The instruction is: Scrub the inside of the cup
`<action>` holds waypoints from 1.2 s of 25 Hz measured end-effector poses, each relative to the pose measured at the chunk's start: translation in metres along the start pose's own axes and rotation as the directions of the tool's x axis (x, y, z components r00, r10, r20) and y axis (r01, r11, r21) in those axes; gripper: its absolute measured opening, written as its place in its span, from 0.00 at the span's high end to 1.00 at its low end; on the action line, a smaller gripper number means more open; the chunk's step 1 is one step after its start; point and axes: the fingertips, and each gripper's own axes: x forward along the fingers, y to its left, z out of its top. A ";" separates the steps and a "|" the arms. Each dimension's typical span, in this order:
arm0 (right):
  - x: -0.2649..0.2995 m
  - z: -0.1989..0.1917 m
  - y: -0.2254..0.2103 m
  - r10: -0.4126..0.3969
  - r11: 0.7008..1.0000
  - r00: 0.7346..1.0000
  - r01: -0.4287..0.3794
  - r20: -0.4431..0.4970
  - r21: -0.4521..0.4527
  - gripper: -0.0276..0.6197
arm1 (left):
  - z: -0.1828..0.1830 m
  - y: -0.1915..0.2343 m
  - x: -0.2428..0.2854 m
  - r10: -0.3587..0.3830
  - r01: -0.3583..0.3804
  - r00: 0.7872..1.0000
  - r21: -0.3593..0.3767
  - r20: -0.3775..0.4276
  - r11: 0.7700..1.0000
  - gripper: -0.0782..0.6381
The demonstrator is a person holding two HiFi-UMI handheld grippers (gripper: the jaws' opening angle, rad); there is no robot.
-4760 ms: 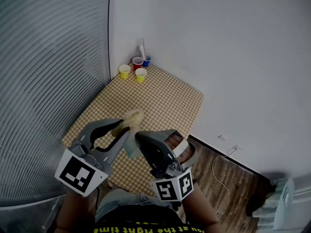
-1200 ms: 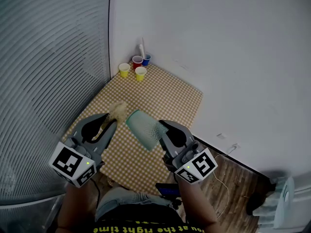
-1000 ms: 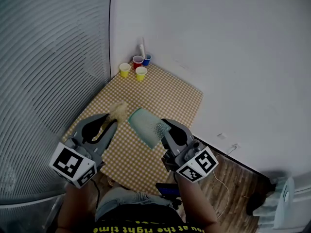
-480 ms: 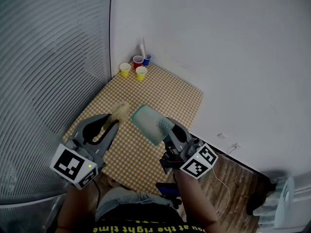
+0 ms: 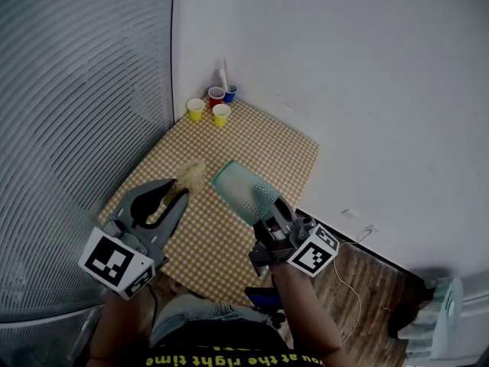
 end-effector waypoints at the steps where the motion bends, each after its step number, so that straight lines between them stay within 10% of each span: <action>1: 0.000 -0.001 -0.001 0.000 1.000 1.000 0.000 0.006 0.022 0.92 | 0.000 0.000 0.000 -0.002 0.002 1.000 0.000 0.001 1.000 0.77; 30: -0.004 -0.029 -0.027 0.003 0.875 0.995 -0.051 0.101 0.482 0.92 | 0.009 -0.021 0.016 -0.039 0.038 0.999 0.053 0.015 0.998 0.77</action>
